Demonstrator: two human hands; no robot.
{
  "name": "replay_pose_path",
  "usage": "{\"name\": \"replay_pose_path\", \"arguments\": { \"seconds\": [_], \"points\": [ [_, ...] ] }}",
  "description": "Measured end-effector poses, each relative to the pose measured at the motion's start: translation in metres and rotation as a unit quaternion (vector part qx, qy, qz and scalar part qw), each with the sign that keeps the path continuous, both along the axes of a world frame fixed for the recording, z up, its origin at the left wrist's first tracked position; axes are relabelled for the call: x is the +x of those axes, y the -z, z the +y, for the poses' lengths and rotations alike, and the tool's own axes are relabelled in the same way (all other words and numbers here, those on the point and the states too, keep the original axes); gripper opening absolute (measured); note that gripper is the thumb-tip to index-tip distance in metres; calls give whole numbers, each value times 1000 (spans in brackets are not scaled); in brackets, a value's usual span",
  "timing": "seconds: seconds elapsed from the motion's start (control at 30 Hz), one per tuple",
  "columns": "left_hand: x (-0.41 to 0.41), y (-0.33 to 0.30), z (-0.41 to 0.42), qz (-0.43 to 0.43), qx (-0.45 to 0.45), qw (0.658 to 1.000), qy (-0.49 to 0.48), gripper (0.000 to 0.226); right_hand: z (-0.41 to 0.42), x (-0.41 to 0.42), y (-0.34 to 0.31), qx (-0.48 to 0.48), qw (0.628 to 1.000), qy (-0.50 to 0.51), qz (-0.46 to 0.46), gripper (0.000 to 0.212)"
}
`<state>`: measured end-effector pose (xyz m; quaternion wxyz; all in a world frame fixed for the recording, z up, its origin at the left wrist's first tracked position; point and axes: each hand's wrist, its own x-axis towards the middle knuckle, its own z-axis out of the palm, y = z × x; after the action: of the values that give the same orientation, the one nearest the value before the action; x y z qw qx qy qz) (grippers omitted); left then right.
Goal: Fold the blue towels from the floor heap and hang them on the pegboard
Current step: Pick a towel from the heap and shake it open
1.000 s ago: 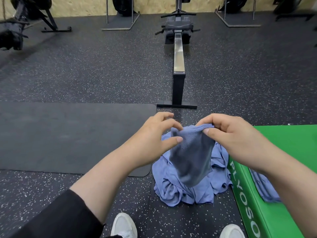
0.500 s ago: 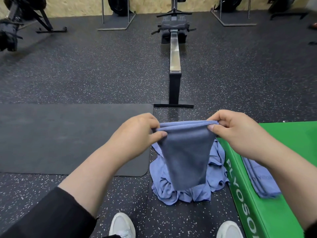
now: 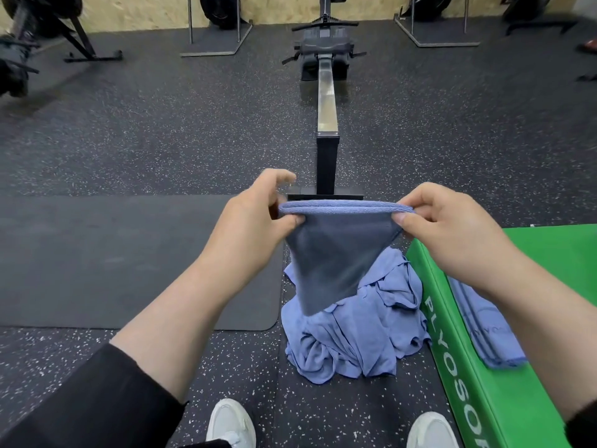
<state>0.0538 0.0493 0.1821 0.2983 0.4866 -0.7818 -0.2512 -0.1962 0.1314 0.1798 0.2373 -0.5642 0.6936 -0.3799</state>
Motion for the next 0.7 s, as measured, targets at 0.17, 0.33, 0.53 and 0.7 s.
{"name": "replay_pose_path", "arguments": {
  "seconds": [0.17,0.33,0.53,0.7],
  "points": [
    [-2,-2,-1,-14,-2,1000,-3,6,1,5,-2,-34,999,-29,-29,12],
    [-2,-1,1,39,41,998,-4,12,0,9,-2,-63,996,-48,-42,28],
    [-3,-2,3,74,66,995,7,14,0,11,2,-59,997,-24,-50,12],
    [-3,-7,6,77,72,994,20,11,-3,15,8,-33,997,-6,-70,28]
  ]
}}
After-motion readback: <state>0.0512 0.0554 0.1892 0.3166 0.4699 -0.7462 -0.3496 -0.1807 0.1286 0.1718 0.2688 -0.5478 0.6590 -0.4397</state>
